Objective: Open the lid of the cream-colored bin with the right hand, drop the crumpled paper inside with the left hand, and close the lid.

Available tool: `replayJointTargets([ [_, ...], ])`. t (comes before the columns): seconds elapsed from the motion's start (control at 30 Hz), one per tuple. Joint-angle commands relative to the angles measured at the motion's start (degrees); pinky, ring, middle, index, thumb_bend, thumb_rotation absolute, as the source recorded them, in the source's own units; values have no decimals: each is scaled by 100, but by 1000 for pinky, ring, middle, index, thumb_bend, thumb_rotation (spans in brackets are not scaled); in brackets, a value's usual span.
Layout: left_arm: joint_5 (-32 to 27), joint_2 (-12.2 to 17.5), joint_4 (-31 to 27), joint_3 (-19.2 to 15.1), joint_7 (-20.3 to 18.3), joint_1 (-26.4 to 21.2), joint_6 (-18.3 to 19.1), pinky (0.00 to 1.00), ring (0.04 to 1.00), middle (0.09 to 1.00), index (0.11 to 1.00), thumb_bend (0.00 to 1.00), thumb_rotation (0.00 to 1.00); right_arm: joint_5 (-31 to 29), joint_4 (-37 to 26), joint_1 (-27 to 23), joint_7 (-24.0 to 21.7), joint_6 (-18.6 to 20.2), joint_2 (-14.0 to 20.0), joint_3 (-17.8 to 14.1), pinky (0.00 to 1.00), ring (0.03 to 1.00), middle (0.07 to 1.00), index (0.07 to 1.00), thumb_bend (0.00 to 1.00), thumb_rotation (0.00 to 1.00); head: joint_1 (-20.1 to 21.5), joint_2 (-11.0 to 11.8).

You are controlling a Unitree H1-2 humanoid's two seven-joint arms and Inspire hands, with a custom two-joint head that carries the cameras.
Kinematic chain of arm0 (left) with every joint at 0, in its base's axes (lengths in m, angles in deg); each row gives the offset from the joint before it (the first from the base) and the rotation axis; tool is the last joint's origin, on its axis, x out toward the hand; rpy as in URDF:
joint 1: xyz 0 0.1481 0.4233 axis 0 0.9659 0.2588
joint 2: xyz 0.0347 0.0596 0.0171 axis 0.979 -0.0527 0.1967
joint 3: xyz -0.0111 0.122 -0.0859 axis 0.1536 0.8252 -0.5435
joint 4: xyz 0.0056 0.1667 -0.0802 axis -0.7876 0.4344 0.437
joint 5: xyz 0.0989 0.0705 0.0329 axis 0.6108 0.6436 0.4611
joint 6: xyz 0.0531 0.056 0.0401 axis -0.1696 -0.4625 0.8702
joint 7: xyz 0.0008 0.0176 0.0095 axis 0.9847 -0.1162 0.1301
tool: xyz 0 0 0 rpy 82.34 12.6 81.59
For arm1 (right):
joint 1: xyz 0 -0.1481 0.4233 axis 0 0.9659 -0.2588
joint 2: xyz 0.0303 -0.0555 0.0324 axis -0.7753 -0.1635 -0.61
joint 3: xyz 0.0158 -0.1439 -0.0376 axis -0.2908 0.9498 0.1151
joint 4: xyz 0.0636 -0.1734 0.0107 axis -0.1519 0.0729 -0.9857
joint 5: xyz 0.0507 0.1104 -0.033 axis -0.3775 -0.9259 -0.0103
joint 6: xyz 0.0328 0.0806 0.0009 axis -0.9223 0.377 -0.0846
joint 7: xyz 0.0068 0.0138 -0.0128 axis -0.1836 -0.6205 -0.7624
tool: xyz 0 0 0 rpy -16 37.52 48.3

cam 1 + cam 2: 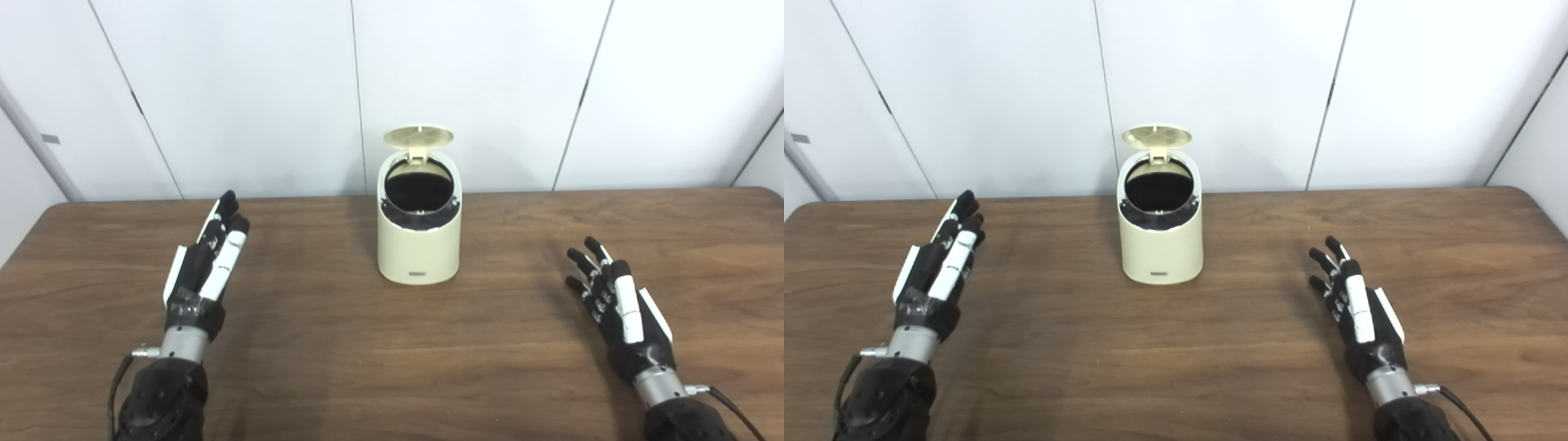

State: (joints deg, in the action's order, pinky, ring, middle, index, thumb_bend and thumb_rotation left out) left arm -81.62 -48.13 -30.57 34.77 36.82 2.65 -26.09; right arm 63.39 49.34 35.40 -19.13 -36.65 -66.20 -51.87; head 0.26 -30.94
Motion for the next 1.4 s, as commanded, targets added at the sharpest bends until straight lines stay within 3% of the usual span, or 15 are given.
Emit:
replayJointTargets([
  [0.0,-105,46,-87,-44,-29,-48,-278,1000,1000,1000,1000,567,705,30,32,-38,-72,7,78,11,1000,1000,930,984,588,1000,10,-10],
  [0.27,-143,61,334,-49,-107,154,-609,1000,1000,1000,1000,524,718,-163,3,-36,-88,-100,3,-68,1000,1000,974,999,588,1000,70,-29],
  [0.73,-184,-214,525,-155,67,357,-993,1000,1000,1000,1000,527,760,-291,26,1,-47,-555,-144,-285,1000,1000,1000,996,604,1000,126,-71],
  [1.0,-223,-230,483,-216,81,485,-1000,998,991,996,1000,539,734,-325,-10,16,-30,-640,-199,-367,1000,1000,1000,998,615,1000,159,-90],
  [1.37,-308,-180,391,-258,61,698,-997,1000,1000,999,1000,524,783,-287,12,56,-13,-717,-170,-452,1000,1000,1000,993,642,1000,237,-126],
])
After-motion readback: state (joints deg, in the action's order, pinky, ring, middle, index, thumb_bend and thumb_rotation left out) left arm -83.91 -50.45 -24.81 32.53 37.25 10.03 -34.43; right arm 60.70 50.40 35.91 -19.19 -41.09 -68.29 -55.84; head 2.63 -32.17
